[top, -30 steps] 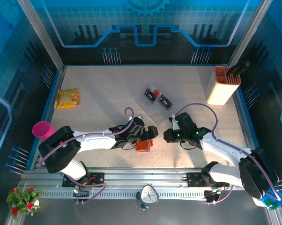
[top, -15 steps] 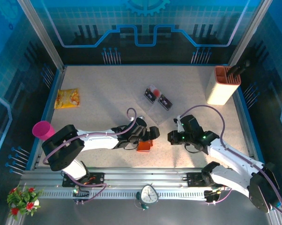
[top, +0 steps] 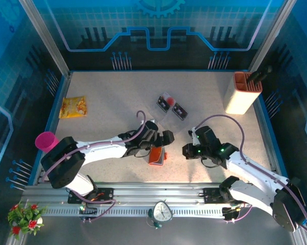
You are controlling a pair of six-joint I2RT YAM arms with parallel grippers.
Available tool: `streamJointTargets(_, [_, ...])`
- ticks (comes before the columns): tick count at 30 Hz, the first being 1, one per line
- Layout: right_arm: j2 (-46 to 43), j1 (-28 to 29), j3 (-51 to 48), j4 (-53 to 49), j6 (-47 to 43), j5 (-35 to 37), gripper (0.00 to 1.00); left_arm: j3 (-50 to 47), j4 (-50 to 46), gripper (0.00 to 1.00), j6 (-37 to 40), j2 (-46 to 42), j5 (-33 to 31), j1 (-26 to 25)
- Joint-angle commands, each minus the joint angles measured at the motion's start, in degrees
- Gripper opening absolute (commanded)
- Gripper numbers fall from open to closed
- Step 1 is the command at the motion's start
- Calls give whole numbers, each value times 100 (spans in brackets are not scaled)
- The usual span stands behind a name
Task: Put the credit cards into the card holder
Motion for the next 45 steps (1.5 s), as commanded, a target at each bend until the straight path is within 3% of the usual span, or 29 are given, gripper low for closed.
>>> streamJointTargets(1, [26,440,232,-30,192,285,0,236,-415,99,432,-370,131,326])
streamJointTargets(9, [457,1483,582,293,499,896,0,307,-1292,99,932,-964,-309,1020])
streamJointTargets(14, [1208,1852,1049,732,439,896,0,222,-1838,99,1209,-1041,-1019,1068])
streamJointTargets(25, [2554,2267,1908,1079,174,652,0,149,-2511,99,1136,-697,-1553,1079])
streamJointTargets(31, [2808,2340,1715,1220,300,699,0,101,-2506,99,1236,-857,-1404,1086])
streamJointTargets(45, [2731,2314,723,1585,609,1133,0,98,-2498,99,1823,-815,-403,1079])
